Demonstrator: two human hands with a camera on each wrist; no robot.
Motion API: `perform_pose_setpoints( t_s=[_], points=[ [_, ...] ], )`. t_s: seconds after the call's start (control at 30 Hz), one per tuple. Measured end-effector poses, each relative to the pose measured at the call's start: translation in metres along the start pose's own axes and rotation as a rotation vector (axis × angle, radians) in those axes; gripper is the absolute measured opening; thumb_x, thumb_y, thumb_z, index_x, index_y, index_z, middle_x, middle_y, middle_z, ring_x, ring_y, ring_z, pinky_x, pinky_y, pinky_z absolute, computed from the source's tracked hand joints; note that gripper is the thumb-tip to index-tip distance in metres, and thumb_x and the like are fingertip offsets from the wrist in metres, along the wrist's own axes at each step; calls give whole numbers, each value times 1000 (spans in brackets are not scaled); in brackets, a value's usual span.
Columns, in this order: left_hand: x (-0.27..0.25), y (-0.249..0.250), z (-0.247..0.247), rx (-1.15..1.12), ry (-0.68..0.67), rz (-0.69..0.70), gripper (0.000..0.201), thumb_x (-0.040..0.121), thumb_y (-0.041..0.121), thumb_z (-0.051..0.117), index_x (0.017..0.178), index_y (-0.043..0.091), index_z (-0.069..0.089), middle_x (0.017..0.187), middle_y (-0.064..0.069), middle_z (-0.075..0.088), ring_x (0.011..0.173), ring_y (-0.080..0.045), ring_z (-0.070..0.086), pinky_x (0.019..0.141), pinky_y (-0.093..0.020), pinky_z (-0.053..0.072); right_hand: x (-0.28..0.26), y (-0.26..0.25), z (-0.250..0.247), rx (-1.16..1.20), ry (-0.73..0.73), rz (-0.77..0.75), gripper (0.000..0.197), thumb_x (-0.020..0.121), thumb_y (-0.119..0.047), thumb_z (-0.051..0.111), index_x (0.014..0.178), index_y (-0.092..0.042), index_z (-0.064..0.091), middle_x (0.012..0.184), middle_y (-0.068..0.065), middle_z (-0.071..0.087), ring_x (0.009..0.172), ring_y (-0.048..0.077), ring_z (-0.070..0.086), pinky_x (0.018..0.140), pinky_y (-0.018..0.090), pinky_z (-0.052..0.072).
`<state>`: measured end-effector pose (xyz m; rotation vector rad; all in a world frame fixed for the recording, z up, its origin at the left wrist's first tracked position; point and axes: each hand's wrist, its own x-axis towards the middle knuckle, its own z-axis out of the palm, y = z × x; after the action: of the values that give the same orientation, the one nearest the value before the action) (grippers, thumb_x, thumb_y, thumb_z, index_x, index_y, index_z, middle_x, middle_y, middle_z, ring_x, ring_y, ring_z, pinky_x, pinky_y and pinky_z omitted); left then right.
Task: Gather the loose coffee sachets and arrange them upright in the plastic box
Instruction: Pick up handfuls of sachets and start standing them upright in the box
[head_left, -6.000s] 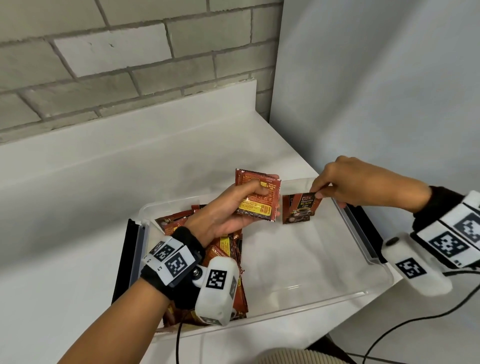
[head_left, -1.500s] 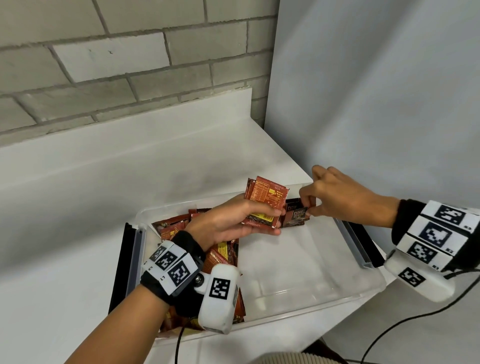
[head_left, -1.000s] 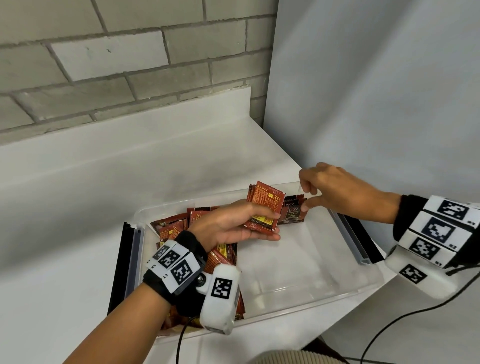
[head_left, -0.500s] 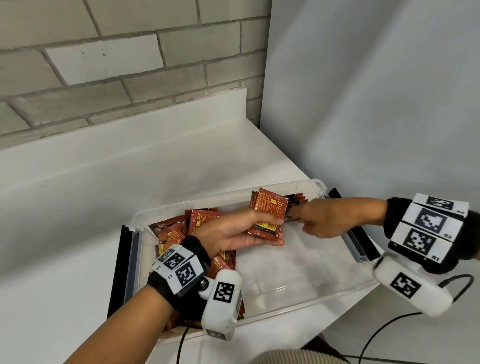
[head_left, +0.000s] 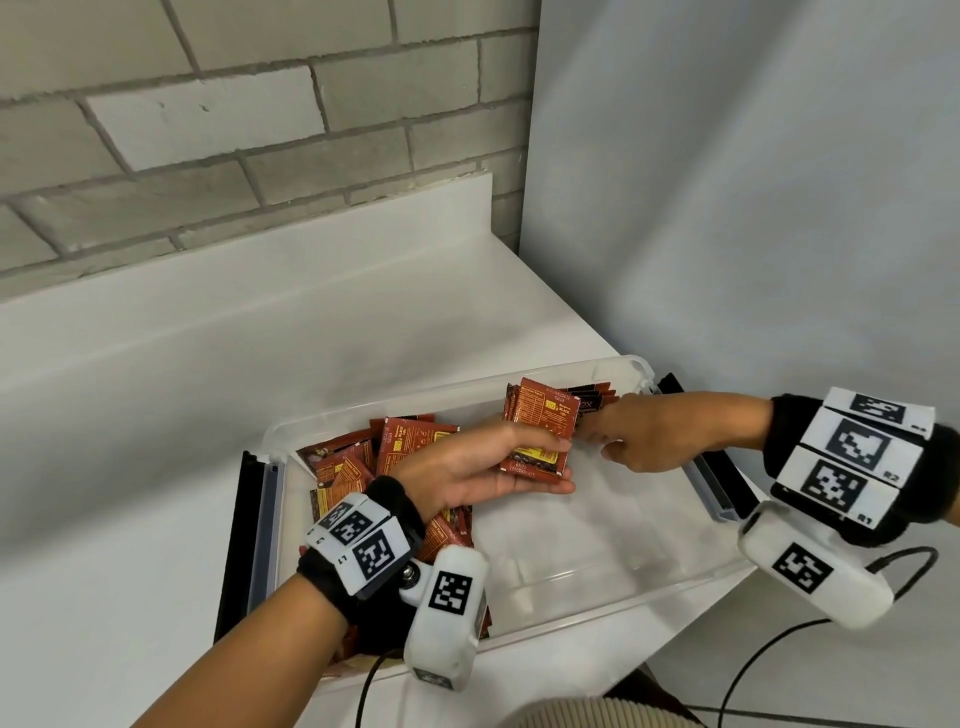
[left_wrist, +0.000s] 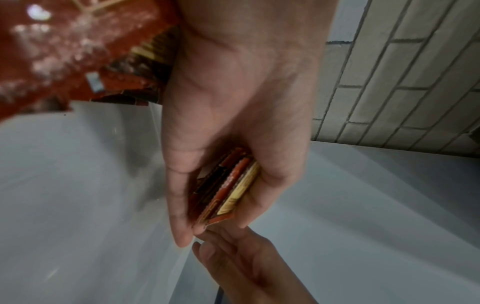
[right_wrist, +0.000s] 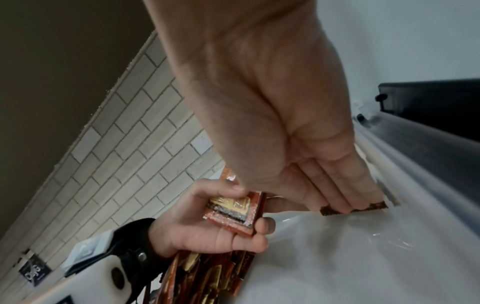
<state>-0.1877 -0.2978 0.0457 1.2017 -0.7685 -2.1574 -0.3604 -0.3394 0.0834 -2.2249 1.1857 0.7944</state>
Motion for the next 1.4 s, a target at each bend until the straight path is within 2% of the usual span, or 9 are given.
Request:
perform_pose_setpoints(
  t_s=[0.23, 0.4, 0.6, 0.73, 0.87, 1.0, 1.13, 1.27, 1.4],
  points=[
    [-5, 11, -3, -12, 31, 31, 5, 88, 1, 60, 89, 4, 64, 75, -9, 66, 75, -19, 63, 83, -40, 57, -14, 0, -5, 196, 87, -60, 32, 95, -4, 41, 121, -9, 58, 119, 7, 63, 112, 21, 57, 98, 34, 44],
    [-6, 15, -4, -72, 24, 81, 9, 92, 2, 53, 97, 1, 60, 78, -14, 70, 73, -23, 69, 74, -38, 60, -22, 6, -1, 744, 128, -134, 28, 86, -7, 67, 113, -7, 60, 109, 14, 67, 96, 16, 62, 97, 34, 47],
    [-5, 12, -5, -30, -20, 174, 33, 75, 9, 66, 108, 4, 64, 94, -13, 73, 84, -22, 71, 82, -36, 58, -20, 0, 12, 1222, 332, -169, 23, 81, -12, 71, 100, -2, 61, 90, 12, 68, 80, 17, 63, 73, 22, 55],
    [-6, 11, -3, -19, -44, 204, 34, 76, 11, 65, 110, 7, 65, 100, -13, 72, 88, -23, 71, 83, -36, 58, -17, -2, 19, 1300, 465, -164, 10, 84, -9, 69, 92, -8, 63, 79, 8, 66, 67, 11, 57, 57, 18, 46],
    [-7, 12, -1, -3, -63, 191, 52, 79, 49, 52, 115, 13, 63, 105, -13, 71, 92, -23, 69, 81, -34, 58, -22, 0, 21, 1366, 582, -224, 14, 81, -11, 71, 94, -11, 66, 78, 8, 64, 57, 10, 49, 53, 17, 40],
    [-5, 13, -3, -89, -87, 148, 77, 71, 70, 39, 110, 9, 66, 88, -15, 67, 75, -21, 66, 75, -34, 59, -31, 1, 20, 1461, 739, -363, 15, 74, -13, 71, 89, -9, 69, 82, 6, 69, 70, 14, 63, 68, 20, 51],
    [-5, 12, -2, -103, -66, 142, 53, 79, 51, 55, 102, 5, 65, 82, -18, 66, 69, -22, 67, 67, -34, 59, -35, 2, 26, 1414, 759, -422, 14, 71, -10, 72, 85, -14, 75, 94, 8, 74, 92, 20, 70, 85, 23, 53],
    [-7, 12, 0, -136, -79, 189, 18, 85, 19, 64, 92, 6, 73, 83, -16, 69, 68, -22, 69, 62, -33, 58, -32, 0, 33, 1387, 731, -477, 17, 75, 3, 66, 87, -4, 74, 102, 5, 73, 99, 18, 69, 83, 21, 53],
    [-7, 13, 0, -137, -47, 236, 20, 78, 7, 65, 95, 3, 73, 94, -16, 71, 78, -21, 71, 62, -32, 59, -31, 1, 35, 1381, 710, -481, 15, 76, 3, 65, 87, -2, 74, 106, 5, 72, 101, 17, 68, 83, 20, 52]
  ],
)
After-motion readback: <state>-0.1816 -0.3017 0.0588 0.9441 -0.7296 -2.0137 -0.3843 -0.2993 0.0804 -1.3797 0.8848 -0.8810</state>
